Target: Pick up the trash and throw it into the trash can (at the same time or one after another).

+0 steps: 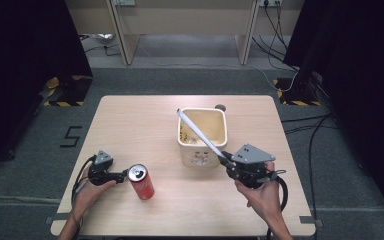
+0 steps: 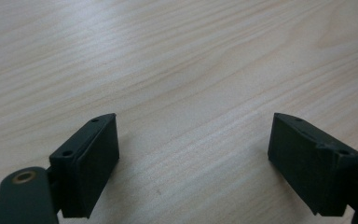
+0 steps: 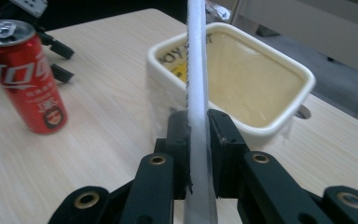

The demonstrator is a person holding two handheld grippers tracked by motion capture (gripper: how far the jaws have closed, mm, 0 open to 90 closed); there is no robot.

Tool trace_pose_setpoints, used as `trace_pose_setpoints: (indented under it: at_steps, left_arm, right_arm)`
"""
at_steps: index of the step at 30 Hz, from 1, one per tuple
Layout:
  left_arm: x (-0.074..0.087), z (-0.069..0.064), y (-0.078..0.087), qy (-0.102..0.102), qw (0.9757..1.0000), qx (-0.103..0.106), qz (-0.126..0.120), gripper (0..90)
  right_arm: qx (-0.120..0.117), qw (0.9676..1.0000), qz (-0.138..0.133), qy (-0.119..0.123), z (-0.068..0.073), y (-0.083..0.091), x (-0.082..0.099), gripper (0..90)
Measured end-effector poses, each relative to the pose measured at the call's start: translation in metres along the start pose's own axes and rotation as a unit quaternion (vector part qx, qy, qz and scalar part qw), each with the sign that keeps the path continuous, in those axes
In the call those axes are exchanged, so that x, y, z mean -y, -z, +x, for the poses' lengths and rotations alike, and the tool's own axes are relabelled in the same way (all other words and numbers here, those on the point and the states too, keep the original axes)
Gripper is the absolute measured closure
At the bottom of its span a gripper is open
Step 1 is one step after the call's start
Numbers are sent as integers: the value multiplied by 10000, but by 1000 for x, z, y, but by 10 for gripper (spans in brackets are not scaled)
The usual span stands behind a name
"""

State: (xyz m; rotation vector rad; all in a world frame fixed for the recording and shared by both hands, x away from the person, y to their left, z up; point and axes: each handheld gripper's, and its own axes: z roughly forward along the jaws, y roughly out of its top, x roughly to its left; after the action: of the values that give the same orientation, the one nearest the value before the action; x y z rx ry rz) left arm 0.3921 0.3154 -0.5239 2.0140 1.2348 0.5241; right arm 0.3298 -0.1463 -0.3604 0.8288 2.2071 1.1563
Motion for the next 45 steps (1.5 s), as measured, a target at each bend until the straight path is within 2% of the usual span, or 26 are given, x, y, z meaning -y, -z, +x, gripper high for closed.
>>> trace_pose_setpoints:
  at_steps: [9, 18, 27, 45]
  left_arm:
    - [0, 0, 0, -1, 10000, 0, 2, 158]
    - [0, 0, 0, 3, 10000, -2, -17, 157]
    - [0, 0, 0, 3, 10000, -2, -19, 157]
    - [0, 0, 0, 2, 10000, -2, -16, 157]
  right_arm:
    - [90, 9997, 188, -137, -22, -7, -2, 795]
    - [134, 9993, 330, -131, -31, -12, -5, 795]
    - [87, 9986, 503, -127, -36, -19, -7, 794]
    - [88, 9977, 648, -174, -41, -24, -6, 794]
